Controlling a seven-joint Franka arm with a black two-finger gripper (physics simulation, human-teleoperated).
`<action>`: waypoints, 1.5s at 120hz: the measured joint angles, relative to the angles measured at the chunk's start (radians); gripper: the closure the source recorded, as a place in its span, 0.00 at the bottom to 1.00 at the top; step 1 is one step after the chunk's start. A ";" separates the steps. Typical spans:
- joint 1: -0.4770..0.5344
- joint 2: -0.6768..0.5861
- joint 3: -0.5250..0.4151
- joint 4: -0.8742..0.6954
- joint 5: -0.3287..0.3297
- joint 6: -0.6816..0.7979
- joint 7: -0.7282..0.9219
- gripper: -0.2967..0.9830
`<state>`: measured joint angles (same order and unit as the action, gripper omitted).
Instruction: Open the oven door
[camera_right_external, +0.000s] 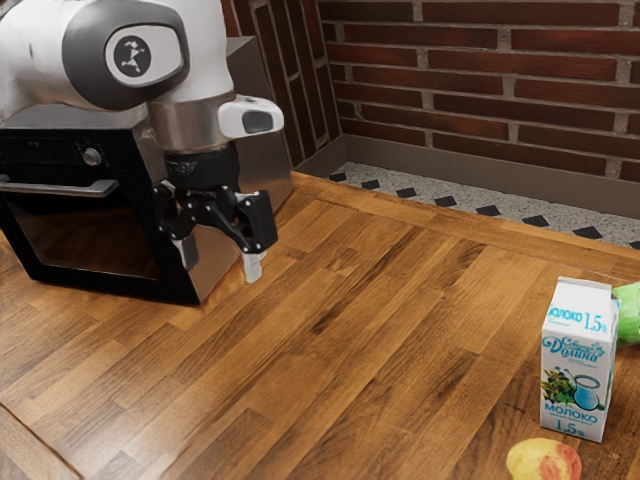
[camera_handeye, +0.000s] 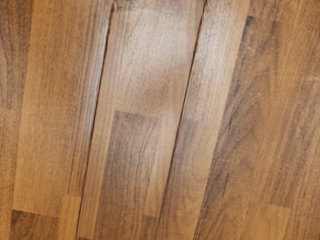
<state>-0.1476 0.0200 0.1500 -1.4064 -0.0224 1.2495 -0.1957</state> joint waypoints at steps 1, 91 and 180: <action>0.000 0.003 0.000 0.003 -0.001 0.009 0.001 0.23; 0.788 -0.505 -0.130 -0.439 0.060 0.614 0.912 0.23; 0.853 -0.246 -0.110 -0.531 -0.153 1.230 1.811 0.23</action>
<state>0.7053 -0.2256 0.0404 -1.9375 -0.1754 2.4798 1.6155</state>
